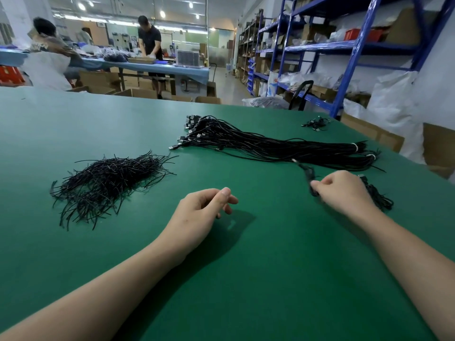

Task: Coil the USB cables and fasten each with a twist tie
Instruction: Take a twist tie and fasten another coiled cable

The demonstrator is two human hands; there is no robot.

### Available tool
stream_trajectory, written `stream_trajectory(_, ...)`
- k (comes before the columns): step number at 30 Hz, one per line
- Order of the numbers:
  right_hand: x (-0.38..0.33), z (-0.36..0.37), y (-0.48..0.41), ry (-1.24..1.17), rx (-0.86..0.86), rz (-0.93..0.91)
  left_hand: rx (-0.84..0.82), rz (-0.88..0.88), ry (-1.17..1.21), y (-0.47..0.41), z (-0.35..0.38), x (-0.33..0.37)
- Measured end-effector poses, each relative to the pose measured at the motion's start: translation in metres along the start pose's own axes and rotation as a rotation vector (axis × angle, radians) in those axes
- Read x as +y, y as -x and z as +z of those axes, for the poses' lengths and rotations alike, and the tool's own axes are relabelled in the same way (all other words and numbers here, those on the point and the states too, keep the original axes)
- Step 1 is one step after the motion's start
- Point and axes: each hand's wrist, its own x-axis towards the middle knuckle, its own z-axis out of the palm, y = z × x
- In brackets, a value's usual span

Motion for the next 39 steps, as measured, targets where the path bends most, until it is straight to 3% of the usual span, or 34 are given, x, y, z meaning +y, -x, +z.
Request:
stream_trajectory(6, 0.044, -0.018, -0.024, 0.201, -0.011, 0.169, -0.018, 0.006, -0.032, 0.000, 0.001, -0.002)
stream_trajectory(12, 0.035, -0.021, -0.014, 0.549, 0.172, 0.010, -0.030, 0.009, -0.094, 0.000, 0.001, -0.001)
stream_trajectory(15, 0.019, -0.009, -0.005, 0.468, 0.265, -0.209, -0.020, 0.020, -0.175, -0.001, 0.003, 0.002)
stream_trajectory(18, 0.006, 0.009, 0.001, 0.447, 0.178, -0.327, -0.036, 0.057, -0.385, -0.010, 0.005, 0.005)
stream_trajectory(23, 0.015, 0.026, -0.010, 0.536, -0.027, -0.151, -0.096, 0.181, -0.706, -0.053, 0.007, 0.006)
stream_trajectory(30, 0.030, 0.042, -0.004, 0.528, 0.130, -0.115, -0.065, 0.109, -0.994, -0.149, 0.012, -0.012)
stream_trajectory(36, 0.033, 0.044, -0.007, 0.442, 0.156, -0.151, -0.199, 0.223, -1.179, -0.202, 0.046, -0.019)
stream_trajectory(39, 0.035, 0.046, -0.007, 0.432, 0.194, -0.148, -0.167, 0.205, -1.213, -0.217, 0.060, -0.024)
